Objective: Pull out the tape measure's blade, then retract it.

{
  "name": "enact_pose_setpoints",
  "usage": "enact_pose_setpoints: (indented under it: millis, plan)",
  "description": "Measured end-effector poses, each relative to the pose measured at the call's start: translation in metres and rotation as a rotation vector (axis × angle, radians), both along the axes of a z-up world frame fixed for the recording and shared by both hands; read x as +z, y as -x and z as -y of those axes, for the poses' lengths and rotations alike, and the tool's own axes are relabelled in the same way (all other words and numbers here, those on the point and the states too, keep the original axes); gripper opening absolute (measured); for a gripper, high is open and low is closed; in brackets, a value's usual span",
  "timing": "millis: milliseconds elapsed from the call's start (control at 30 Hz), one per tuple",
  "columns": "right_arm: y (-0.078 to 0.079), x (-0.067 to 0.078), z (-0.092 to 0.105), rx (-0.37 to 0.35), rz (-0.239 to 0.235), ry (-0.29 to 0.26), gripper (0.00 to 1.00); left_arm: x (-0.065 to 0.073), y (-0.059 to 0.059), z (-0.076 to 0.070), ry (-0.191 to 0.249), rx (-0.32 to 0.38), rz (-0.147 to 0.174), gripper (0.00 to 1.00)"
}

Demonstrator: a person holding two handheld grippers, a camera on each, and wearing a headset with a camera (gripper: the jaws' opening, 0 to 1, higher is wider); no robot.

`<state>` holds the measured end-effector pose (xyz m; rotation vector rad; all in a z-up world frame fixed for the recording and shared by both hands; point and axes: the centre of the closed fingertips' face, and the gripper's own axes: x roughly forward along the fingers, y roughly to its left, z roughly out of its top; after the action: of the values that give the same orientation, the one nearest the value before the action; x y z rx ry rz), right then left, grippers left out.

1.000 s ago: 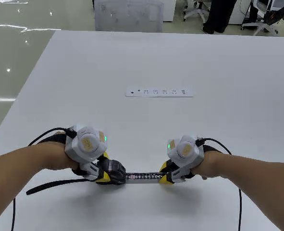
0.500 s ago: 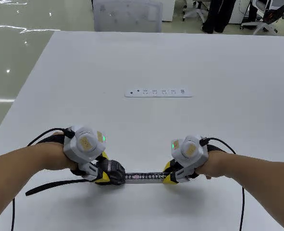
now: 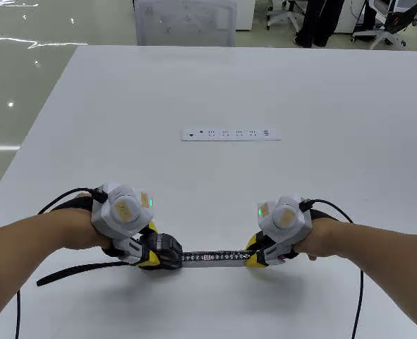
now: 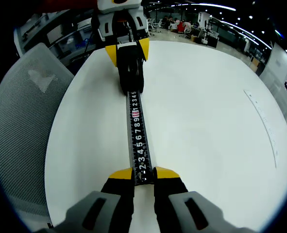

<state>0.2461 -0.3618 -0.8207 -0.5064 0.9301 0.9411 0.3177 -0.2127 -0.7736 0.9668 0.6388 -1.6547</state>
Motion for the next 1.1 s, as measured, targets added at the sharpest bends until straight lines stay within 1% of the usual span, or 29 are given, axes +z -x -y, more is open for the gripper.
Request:
enact_pose_setpoints:
  millis: [467,1100]
  plan:
    - [0.007,0.0,0.013,-0.02,-0.012,0.002,0.13,0.0,0.0,0.0,-0.003,-0.005,0.005,0.29]
    - [0.012,0.0,0.024,-0.012,-0.011,0.019,0.13,0.001,0.0,0.001,0.001,-0.009,0.009,0.29]
